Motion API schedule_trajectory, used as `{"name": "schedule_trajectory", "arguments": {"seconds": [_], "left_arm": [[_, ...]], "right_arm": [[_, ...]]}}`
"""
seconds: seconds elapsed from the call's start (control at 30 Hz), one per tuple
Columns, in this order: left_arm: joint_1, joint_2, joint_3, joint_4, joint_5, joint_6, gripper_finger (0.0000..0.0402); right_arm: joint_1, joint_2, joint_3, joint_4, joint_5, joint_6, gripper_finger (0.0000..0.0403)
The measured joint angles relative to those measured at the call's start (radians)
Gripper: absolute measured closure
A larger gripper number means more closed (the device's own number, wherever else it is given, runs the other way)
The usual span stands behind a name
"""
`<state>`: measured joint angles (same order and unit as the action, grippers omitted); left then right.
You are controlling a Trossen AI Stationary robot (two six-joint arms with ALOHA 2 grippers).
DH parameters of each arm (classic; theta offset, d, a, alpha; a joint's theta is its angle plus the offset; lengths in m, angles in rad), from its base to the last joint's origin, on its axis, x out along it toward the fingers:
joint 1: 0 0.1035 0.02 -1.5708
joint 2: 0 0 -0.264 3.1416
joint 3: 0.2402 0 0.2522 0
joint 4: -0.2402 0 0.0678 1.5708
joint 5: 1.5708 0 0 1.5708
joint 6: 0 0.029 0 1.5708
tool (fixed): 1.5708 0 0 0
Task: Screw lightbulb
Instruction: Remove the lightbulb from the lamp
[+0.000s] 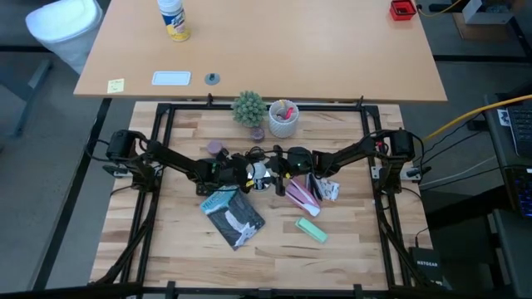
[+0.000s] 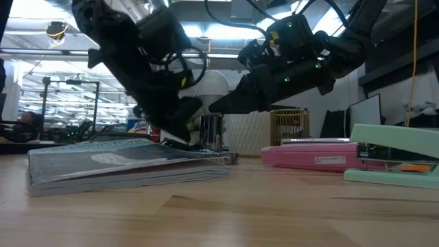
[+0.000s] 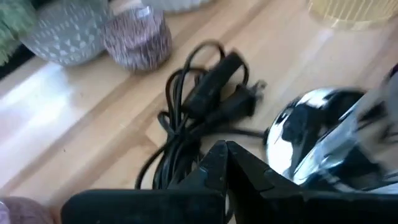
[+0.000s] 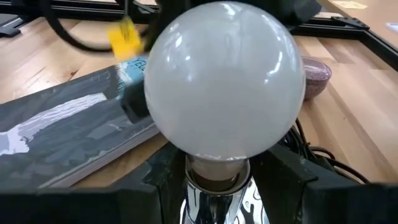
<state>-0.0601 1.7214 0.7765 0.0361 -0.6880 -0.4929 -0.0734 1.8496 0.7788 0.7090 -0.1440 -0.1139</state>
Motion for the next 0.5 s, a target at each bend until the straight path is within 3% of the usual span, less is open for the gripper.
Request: {"name": "schedule_trajectory", "arguments": {"seconds": [0.17, 0.33, 0.5], "left_arm": [[-0.047, -0.062, 0.0, 0.003, 0.011, -0.021, 0.0401], [-0.104, -0.091, 0.0, 0.006, 0.134, -0.066, 0.0401], [-0.15, -0.067, 0.0, 0.006, 0.194, -0.163, 0.0401]], "right_arm": [[0.0, 0.0, 0.0, 0.0, 0.013, 0.0, 0.0233], [0.0, 0.0, 0.0, 0.0, 0.018, 0.0, 0.0233], [0.001, 0.001, -0.001, 0.015, 0.02, 0.002, 0.0233]]}}
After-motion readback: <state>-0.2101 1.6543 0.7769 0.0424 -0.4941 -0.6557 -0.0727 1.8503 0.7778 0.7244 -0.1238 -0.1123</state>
